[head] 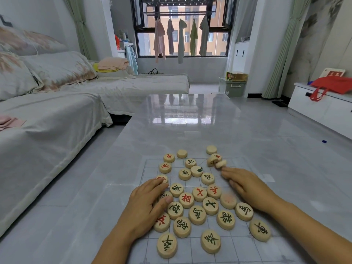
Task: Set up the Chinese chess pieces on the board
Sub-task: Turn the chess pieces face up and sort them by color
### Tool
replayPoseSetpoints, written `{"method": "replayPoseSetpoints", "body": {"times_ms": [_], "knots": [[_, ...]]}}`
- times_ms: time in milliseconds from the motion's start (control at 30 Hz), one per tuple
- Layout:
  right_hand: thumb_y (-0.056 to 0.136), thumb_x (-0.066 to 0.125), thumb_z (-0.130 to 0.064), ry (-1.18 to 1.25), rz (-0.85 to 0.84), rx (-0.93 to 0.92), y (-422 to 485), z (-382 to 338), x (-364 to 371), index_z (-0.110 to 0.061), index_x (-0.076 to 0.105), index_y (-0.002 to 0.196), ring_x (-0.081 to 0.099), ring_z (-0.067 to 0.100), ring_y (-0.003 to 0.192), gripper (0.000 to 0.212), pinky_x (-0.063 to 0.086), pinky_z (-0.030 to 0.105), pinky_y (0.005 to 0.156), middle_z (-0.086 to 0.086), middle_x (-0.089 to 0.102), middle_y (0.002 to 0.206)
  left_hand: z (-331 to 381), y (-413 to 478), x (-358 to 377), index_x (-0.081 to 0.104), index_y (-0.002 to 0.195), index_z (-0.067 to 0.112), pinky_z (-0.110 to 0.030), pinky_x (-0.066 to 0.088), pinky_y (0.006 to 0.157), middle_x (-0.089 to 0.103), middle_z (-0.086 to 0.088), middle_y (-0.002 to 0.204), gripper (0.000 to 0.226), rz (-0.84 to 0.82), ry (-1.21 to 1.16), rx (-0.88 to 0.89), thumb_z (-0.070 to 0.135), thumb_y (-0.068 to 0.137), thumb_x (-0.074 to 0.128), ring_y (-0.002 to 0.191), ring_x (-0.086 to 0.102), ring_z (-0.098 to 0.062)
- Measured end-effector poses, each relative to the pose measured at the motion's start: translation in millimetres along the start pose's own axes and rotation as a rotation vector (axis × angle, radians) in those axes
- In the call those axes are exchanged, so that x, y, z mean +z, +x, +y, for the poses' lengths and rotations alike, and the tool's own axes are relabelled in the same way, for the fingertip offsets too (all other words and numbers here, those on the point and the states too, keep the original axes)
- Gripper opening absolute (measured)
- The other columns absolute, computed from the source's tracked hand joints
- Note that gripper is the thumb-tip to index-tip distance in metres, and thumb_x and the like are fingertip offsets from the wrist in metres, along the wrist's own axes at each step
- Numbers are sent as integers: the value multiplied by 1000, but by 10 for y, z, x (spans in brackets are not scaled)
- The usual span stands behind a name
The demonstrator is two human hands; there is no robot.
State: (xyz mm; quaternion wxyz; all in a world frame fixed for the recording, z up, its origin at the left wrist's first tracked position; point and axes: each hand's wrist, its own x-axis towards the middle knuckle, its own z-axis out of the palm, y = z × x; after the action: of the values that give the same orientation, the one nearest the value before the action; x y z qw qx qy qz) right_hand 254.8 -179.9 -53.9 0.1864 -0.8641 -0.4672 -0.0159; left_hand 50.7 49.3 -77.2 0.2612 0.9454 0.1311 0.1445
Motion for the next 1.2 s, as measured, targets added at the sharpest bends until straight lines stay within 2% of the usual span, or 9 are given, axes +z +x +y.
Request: {"method": "replayPoseSetpoints", "body": {"times_ms": [100, 233, 333, 467, 533, 800, 967, 1100, 1200], "knots": [[96, 41, -15, 242, -44, 86, -120, 80, -121, -26, 53, 126, 47, 2, 115, 34, 33, 12, 94, -18, 51, 122, -8, -2, 3, 39, 134, 40, -24, 14, 113, 28, 24, 147, 95, 2, 7, 1, 89, 63, 1, 136, 18, 6], [95, 43, -7, 464, 223, 261, -114, 167, -209, -26, 60, 101, 59, 10, 94, 27, 46, 24, 85, -8, 62, 100, -14, 1, 5, 42, 133, 39, -25, 17, 113, 31, 23, 145, 94, 21, -2, 6, 90, 64, 3, 136, 21, 5], [93, 43, -4, 378, 267, 267, -58, 190, -196, -22, 62, 101, 58, 19, 96, 27, 43, 21, 78, -6, 59, 100, -22, 6, 7, 44, 132, 37, -28, 19, 113, 34, 22, 144, 94, 33, -6, 11, 89, 65, 4, 135, 24, 4], [95, 42, -13, 100, 44, 192, 106, 109, -135, -15, 48, 132, 39, 19, 129, 37, 30, 27, 104, 1, 44, 142, -32, 7, 7, 44, 133, 37, -31, 21, 114, 34, 23, 144, 92, 38, -17, 11, 89, 66, 6, 136, 24, 3], [97, 40, -20, 60, -46, 179, 129, 36, -110, -17, 40, 138, 32, 18, 135, 41, 25, 30, 110, -2, 35, 148, -38, 3, 5, 43, 133, 38, -32, 22, 115, 35, 23, 144, 91, 39, -18, 3, 88, 66, 7, 135, 24, 4], [88, 55, -40, 61, 38, 359, 243, -53, -108, -19, 54, 117, 53, 20, 108, 36, 42, 37, 94, 0, 56, 120, -27, 9, 10, 42, 134, 38, -32, 21, 114, 34, 22, 145, 91, 36, -9, 4, 88, 66, 6, 135, 24, 4], [80, 63, -27, 45, -71, 458, 569, -128, -51, -13, 59, 87, 58, 27, 86, 17, 39, 29, 60, 10, 57, 103, -27, 1, 7, 43, 133, 38, -32, 21, 115, 34, 23, 145, 91, 35, -23, -7, 89, 66, 6, 135, 24, 4], [85, 57, -14, 104, 75, 407, 500, -83, -69, -17, 44, 94, 53, 27, 82, 16, 43, 33, 68, 7, 43, 107, -44, 9, 12, 43, 133, 38, -33, 22, 115, 35, 22, 145, 91, 39, -20, -3, 88, 67, 7, 135, 25, 4], [86, 59, -28, 33, 7, 370, 416, -38, -97, -18, 47, 88, 52, 22, 81, 16, 42, 33, 70, 3, 50, 97, -34, 8, 6, 43, 133, 37, -31, 21, 114, 35, 21, 144, 92, 39, -25, 2, 88, 66, 6, 135, 25, 4]]}}
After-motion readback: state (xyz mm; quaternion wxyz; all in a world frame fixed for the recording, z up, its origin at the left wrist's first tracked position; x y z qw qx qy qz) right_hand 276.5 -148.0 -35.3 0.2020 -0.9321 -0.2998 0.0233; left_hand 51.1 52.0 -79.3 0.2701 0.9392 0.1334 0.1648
